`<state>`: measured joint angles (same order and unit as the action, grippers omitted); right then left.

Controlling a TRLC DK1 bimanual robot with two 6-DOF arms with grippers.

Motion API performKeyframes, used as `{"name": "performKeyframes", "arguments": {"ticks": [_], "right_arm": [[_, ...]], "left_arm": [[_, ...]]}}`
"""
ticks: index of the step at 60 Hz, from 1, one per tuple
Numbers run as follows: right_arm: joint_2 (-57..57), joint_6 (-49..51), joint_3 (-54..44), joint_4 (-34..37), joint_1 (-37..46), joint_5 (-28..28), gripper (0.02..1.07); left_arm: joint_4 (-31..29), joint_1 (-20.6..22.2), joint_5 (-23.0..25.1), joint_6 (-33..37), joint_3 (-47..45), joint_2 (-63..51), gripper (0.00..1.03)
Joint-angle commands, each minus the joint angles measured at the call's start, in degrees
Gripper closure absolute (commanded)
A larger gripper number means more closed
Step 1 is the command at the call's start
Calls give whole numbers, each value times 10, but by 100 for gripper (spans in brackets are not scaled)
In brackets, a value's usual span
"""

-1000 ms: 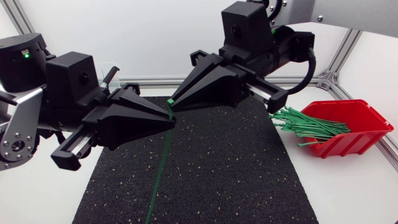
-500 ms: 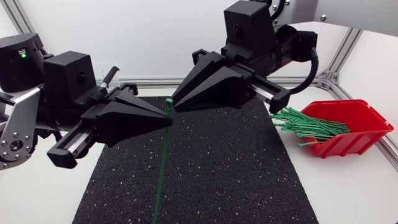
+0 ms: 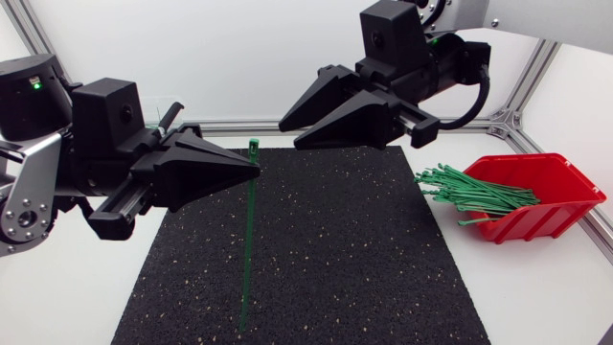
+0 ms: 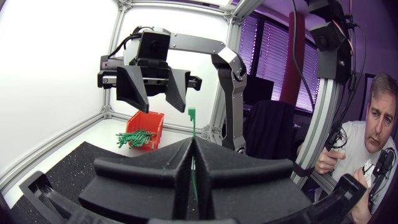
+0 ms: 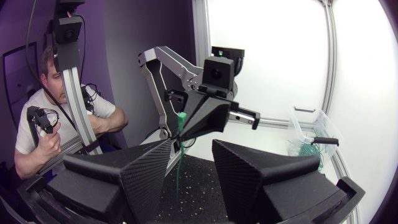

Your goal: Take a green cable tie from the red box, thread the tail through the head to close it, then place it in the transparent bin on the left.

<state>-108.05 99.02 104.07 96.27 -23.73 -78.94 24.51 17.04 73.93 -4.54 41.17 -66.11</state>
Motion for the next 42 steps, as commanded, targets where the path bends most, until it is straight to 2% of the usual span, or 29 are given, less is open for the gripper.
{"name": "performKeyframes", "arguments": {"ticks": [1,30,38,42], "right_arm": [[-39,-2,19,117,13,12,53],[-138,-19,119,50,67,80,54],[-132,-95,119,-37,64,122,54],[-118,-150,103,-115,57,162,54]], "left_arm": [[10,-1,-9,-5,-8,-15,100],[-3,-3,-79,40,30,-59,100],[-13,-1,-95,47,51,-79,100],[-22,2,-99,53,57,-79,100]]}}
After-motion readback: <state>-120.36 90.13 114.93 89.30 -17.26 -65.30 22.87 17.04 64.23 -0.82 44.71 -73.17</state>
